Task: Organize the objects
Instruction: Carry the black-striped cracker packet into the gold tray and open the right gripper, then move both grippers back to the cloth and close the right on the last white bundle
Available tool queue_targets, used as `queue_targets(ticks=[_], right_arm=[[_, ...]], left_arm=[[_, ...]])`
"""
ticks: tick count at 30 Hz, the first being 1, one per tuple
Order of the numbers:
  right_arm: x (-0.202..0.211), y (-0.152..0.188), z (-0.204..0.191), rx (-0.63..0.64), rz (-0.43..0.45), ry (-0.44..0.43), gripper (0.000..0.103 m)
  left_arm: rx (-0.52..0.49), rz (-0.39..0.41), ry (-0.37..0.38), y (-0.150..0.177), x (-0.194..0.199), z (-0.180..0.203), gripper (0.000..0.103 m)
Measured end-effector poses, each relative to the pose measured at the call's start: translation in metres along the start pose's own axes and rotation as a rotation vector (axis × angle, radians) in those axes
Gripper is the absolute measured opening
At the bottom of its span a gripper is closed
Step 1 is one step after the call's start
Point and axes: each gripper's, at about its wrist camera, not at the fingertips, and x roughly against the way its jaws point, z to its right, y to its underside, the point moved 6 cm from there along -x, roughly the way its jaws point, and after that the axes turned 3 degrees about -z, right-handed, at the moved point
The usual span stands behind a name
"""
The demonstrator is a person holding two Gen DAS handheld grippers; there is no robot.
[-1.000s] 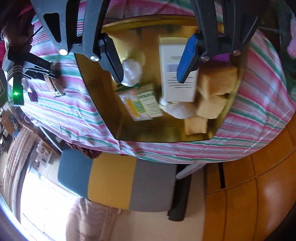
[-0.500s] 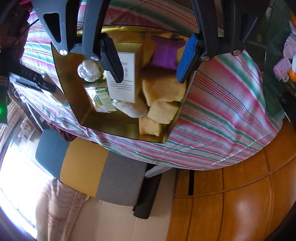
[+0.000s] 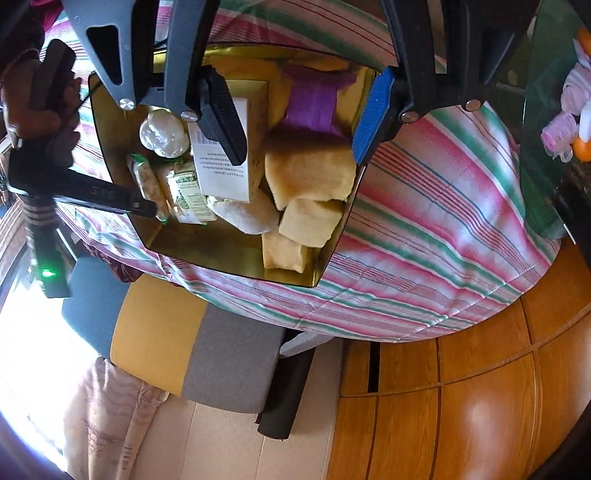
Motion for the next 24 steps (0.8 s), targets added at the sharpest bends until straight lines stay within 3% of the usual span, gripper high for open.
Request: queue_targets(ticks=[8, 18, 24], right_arm=[[0.056, 0.028, 0.073, -0.132, 0.062, 0.039, 0.073], [0.145, 0.117, 0.275, -0.469, 0.034, 0.289, 0.074], [0.179, 0.161, 0.387, -0.625, -0.028, 0.424, 0.086]], left_arm=[[-0.092, 0.009, 0.071, -0.010, 0.003, 0.040, 0.060], [-0.246, -0.011, 0.235, -0.024, -0.001, 0.139, 0.060], [-0.374, -0.060, 0.367, -0.023, -0.011, 0.228, 0.060]])
